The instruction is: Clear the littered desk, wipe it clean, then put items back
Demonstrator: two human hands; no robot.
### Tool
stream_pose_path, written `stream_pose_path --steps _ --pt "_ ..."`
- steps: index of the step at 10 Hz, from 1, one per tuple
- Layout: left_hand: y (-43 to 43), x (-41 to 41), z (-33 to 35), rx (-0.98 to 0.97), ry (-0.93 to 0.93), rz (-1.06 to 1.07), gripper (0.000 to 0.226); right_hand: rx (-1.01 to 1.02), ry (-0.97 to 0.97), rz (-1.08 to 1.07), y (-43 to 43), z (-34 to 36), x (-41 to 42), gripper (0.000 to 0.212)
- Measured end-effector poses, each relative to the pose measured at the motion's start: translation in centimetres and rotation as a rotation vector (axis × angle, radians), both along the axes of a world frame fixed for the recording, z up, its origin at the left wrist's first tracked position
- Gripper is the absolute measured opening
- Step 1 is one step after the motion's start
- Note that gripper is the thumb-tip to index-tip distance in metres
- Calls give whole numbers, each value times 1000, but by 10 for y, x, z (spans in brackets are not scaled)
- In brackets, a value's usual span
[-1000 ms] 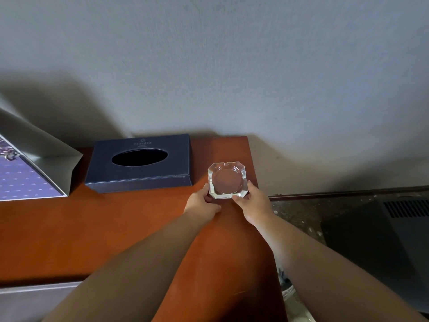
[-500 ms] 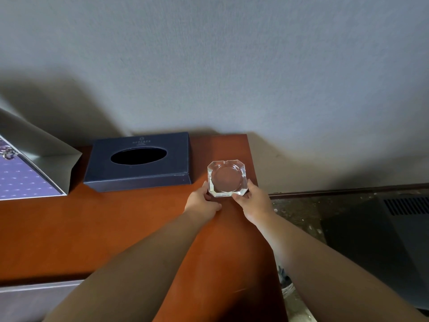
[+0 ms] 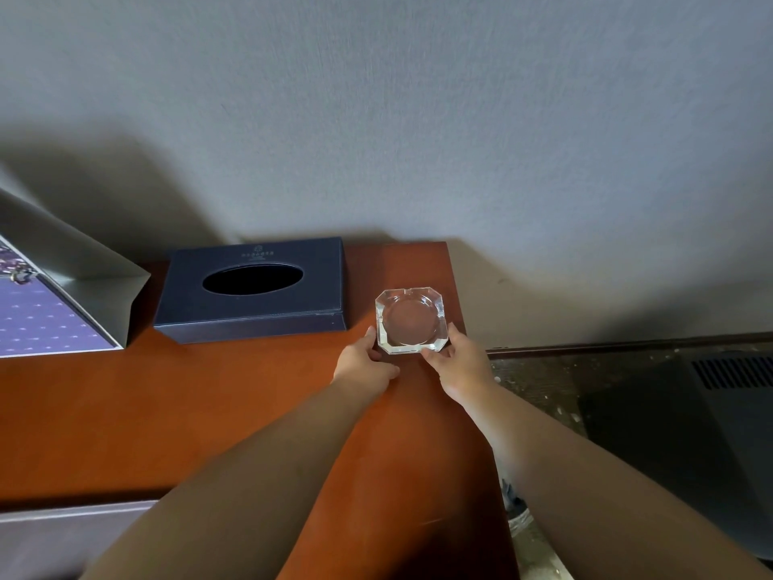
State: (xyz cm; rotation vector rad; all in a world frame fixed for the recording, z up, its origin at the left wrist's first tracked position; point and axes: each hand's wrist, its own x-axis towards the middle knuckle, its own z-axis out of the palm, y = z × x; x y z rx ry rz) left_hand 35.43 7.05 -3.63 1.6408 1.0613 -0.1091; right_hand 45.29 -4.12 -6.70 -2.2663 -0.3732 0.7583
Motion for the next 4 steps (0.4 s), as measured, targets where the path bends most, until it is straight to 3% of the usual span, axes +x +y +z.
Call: stream_pose_path --steps 2,4 --pt "-3 -2 2 4 0 21 81 43 21 -27 -2 5 -1 58" --pt "-12 -13 5 33 2 36 79 -22 34 -29 -3 12 -9 87"
